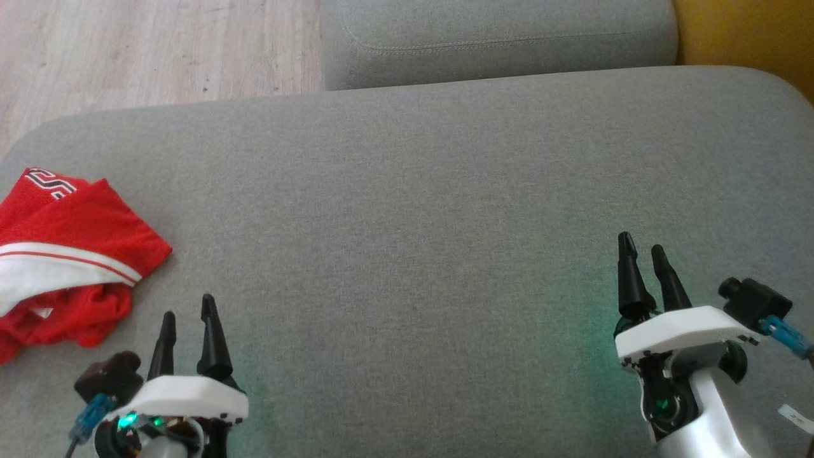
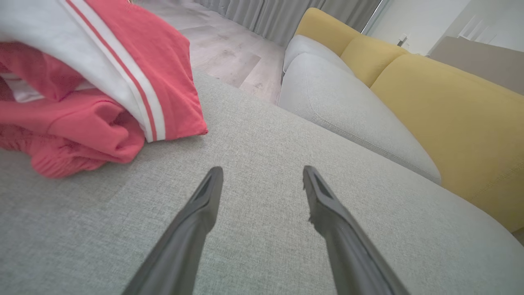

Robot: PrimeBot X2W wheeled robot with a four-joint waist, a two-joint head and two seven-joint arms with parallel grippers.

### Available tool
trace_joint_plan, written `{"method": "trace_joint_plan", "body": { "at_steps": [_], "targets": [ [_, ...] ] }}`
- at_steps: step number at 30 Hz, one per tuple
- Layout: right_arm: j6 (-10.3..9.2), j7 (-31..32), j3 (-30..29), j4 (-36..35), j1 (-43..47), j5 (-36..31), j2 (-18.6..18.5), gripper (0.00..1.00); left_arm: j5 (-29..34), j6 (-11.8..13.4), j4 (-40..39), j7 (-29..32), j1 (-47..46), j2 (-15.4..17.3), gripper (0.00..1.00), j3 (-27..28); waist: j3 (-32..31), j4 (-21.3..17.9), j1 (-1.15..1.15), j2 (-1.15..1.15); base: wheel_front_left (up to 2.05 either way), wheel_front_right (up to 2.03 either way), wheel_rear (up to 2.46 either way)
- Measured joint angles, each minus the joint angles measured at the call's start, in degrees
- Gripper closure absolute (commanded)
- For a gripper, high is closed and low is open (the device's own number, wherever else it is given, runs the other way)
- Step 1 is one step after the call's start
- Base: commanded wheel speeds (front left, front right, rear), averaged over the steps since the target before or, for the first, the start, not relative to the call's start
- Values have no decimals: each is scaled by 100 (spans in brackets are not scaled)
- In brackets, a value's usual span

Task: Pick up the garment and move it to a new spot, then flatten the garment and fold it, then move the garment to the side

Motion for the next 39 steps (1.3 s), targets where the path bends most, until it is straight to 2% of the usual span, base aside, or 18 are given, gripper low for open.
{"method": "trace_joint_plan", "body": {
  "at_steps": [39],
  "targets": [
    [0,-635,207,163,-240,-2581,-2,0,2664,342,49,-632,-28,42,0,-134,-22,-65,0,0,0,0,0]
  ]
}}
